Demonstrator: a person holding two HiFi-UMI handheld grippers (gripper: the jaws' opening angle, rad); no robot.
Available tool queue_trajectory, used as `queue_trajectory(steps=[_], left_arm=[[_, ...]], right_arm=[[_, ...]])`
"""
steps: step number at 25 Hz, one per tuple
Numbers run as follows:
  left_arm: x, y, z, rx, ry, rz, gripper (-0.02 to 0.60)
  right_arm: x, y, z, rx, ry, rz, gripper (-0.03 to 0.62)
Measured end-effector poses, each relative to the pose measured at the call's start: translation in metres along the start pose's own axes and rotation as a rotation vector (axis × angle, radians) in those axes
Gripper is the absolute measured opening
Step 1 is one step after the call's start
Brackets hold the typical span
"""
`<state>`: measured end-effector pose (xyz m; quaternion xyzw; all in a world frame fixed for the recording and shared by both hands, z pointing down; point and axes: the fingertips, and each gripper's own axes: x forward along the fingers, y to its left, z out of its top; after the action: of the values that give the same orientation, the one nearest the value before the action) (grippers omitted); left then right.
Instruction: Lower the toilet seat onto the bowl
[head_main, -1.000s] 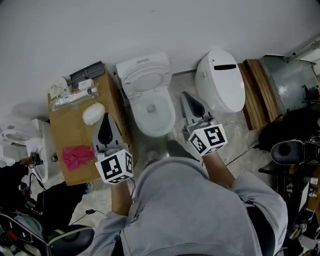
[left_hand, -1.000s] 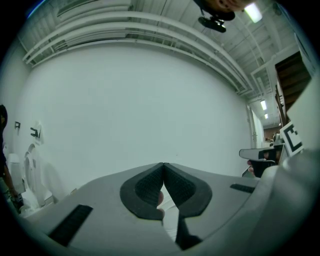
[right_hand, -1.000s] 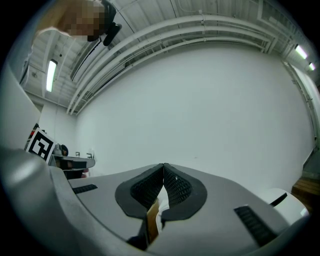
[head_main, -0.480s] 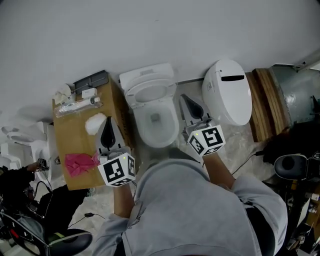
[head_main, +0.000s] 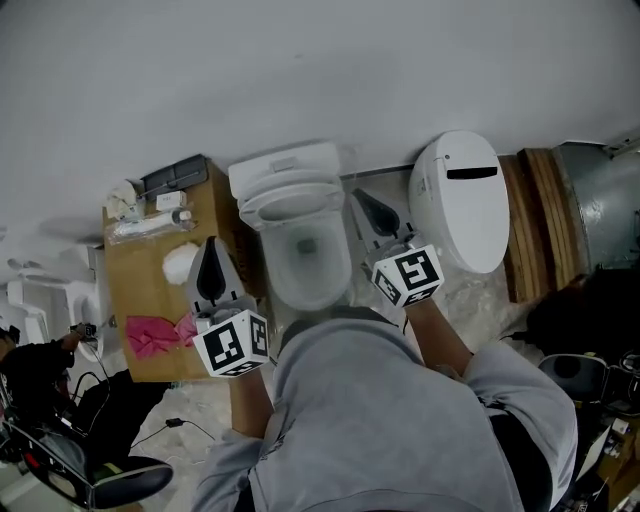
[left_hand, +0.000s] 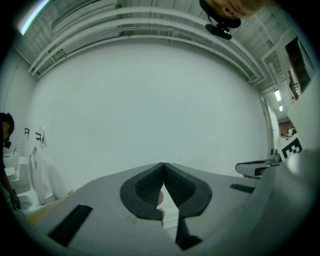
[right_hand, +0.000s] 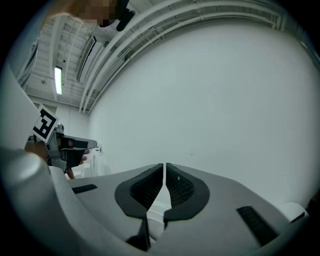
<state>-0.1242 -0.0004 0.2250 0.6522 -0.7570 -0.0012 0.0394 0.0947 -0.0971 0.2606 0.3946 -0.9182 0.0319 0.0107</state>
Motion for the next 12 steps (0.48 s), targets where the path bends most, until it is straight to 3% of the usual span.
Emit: queue_trajectory(steps=[6,12], left_arm=[[0.020,-0.013,-0.001,0.021,0.023,0.052,0.000],[0.035,-0.014,0.001,0.039,0.020,0.047,0.000]], right_arm=[[0.018,-0.033,-0.008,0.005,0.021,0.039,0.002],[0.025,-0.042,-0.016,-0.008,0.032,0.032,0.008]])
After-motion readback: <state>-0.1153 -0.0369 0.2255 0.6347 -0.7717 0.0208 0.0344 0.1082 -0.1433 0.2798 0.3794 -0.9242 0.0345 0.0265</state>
